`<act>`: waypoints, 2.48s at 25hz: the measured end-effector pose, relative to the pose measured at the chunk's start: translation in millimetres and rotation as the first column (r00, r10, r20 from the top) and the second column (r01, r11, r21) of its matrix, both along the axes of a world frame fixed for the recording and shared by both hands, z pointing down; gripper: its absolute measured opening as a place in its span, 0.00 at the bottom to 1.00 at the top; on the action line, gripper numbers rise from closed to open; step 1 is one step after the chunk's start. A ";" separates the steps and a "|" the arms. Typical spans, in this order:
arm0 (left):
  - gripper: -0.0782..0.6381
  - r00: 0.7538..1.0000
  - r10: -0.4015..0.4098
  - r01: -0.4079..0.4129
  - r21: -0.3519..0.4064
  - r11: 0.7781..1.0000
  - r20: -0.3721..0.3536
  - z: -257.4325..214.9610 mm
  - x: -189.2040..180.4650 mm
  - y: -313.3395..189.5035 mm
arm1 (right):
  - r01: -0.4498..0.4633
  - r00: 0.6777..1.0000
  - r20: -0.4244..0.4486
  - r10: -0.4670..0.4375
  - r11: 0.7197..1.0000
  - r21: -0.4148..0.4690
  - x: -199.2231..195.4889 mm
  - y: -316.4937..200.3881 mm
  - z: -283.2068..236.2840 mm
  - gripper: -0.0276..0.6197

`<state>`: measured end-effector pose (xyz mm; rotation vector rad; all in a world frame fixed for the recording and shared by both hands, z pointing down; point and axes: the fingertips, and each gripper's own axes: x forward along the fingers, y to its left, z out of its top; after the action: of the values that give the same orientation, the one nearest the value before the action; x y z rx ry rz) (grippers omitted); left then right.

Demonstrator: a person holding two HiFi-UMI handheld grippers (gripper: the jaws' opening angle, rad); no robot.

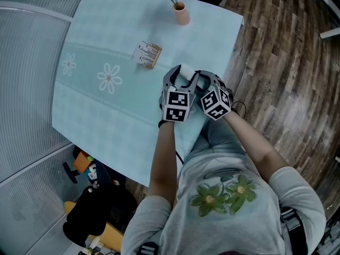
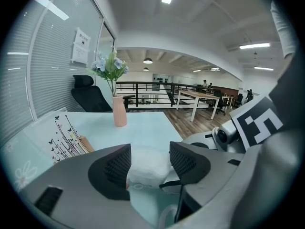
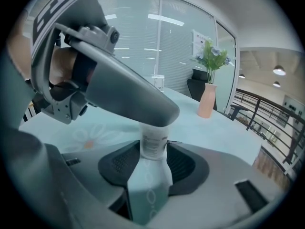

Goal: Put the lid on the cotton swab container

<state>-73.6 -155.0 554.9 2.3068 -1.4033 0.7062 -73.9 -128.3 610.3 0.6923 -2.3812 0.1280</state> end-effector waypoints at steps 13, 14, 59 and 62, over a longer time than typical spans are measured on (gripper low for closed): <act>0.16 0.998 -0.065 0.065 -0.002 0.998 -0.012 -4.0 -13.7 -5.9 | 0.016 1.000 -0.018 -0.016 1.000 -0.002 0.7 1.4 0.0 0.32; 0.14 0.997 -0.075 0.075 0.003 0.997 0.001 -3.7 -15.8 -6.8 | 0.017 1.000 -0.018 -0.017 1.000 0.000 0.7 1.2 0.2 0.32; 0.11 0.967 -0.251 0.256 0.163 0.953 -0.053 -91.4 -30.3 41.6 | -0.053 0.963 0.265 0.048 0.999 0.010 26.4 37.7 -122.8 0.05; 0.11 0.968 -0.247 0.251 0.155 0.956 -0.042 -95.0 -28.1 58.3 | -0.054 0.952 0.304 0.041 0.998 0.034 24.7 46.4 -143.0 0.05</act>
<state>-101.7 -96.7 459.9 2.1879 -1.7582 0.5073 -49.2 -81.9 467.2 0.7997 -2.6672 0.2193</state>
